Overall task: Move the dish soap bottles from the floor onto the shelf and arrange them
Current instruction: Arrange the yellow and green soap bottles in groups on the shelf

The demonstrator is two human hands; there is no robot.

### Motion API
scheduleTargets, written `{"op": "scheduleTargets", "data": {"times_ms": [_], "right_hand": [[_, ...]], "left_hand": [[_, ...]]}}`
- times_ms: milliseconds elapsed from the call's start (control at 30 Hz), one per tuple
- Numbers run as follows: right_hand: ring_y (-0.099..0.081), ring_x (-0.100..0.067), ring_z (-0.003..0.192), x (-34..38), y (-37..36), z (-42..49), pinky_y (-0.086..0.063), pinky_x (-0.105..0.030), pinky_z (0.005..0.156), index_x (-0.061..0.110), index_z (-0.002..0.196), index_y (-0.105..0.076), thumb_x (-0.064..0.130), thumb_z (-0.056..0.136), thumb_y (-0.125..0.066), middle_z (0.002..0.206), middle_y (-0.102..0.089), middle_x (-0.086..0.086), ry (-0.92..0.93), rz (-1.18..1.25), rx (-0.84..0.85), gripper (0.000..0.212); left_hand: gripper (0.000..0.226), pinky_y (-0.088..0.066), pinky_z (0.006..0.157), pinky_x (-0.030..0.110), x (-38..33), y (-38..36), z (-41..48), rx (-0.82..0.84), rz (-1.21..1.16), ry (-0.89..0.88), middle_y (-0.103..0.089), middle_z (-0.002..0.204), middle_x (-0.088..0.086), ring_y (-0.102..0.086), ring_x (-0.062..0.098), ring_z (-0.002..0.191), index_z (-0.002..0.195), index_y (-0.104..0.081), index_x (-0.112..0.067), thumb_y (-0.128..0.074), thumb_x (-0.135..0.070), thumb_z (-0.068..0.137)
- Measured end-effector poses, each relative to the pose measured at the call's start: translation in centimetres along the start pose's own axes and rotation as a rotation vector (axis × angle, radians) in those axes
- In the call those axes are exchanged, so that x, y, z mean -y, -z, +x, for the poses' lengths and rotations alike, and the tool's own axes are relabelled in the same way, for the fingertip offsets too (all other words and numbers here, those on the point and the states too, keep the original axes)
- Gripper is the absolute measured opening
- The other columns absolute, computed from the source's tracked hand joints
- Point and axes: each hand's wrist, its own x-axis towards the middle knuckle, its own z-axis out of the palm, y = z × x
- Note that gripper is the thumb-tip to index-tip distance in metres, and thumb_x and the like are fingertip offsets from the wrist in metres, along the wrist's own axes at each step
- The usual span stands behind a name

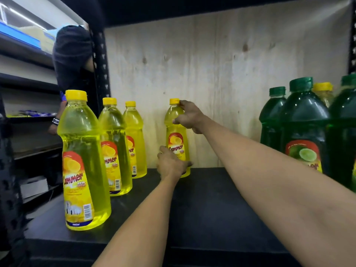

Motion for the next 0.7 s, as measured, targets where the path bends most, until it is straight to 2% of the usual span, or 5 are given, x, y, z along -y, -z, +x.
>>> {"op": "scheduleTargets", "data": {"times_ms": [233, 433, 567, 633, 700], "right_hand": [[-0.057, -0.033, 0.119, 0.4, 0.0, -1.1, -0.051, -0.043, 0.097, 0.015, 0.138, -0.050, 0.007, 0.081, -0.075, 0.130, -0.059, -0.013, -0.002, -0.088, -0.005, 0.062], [-0.048, -0.023, 0.134, 2.7, 5.0, -9.5, -0.043, -0.031, 0.107, 0.014, 0.147, -0.044, 0.016, 0.084, -0.074, 0.149, -0.048, -0.009, -0.079, -0.157, -0.003, 0.070], [-0.068, -0.007, 0.095, 4.8, 13.2, -18.1, -0.050, -0.017, 0.081, 0.025, 0.102, -0.077, 0.007, 0.075, -0.068, 0.104, -0.075, 0.002, 0.104, -0.247, -0.134, 0.033], [-0.067, -0.004, 0.077, 5.8, 18.3, -21.5, -0.051, -0.014, 0.072, 0.022, 0.091, -0.078, 0.006, 0.073, -0.065, 0.088, -0.076, 0.003, 0.144, -0.268, -0.263, 0.027], [-0.067, -0.008, 0.073, 6.1, 23.3, -23.6, -0.051, -0.018, 0.072, 0.020, 0.085, -0.077, 0.007, 0.073, -0.062, 0.080, -0.075, 0.002, 0.148, -0.300, -0.496, 0.023]], "left_hand": [[0.095, -0.052, 0.090, 0.042, 0.1, 0.7, -0.7, 0.077, 0.011, -0.032, -0.058, 0.127, 0.011, -0.059, 0.032, 0.116, 0.135, -0.033, -0.014, -0.087, -0.050, 0.065], [0.103, -0.038, 0.110, 0.045, -0.5, 2.9, -5.4, 0.331, -0.052, 0.024, -0.040, 0.150, 0.020, -0.042, 0.041, 0.136, 0.154, 0.003, -0.001, -0.070, -0.034, 0.090], [0.068, -0.053, 0.086, 0.044, -2.8, 6.8, -12.9, -0.083, -0.317, -0.422, -0.056, 0.124, 0.014, -0.063, 0.032, 0.103, 0.142, -0.039, -0.022, -0.072, -0.007, 0.084], [0.058, -0.055, 0.070, 0.028, -5.4, 9.0, -17.3, -0.092, -0.517, -0.584, -0.063, 0.106, -0.005, -0.066, 0.008, 0.084, 0.116, -0.051, -0.045, -0.070, -0.002, 0.082], [0.048, -0.053, 0.069, 0.021, -8.7, 9.8, -21.4, -0.008, -0.579, -0.717, -0.065, 0.097, -0.016, -0.066, 0.003, 0.082, 0.099, -0.059, -0.046, -0.069, -0.003, 0.081]]}}
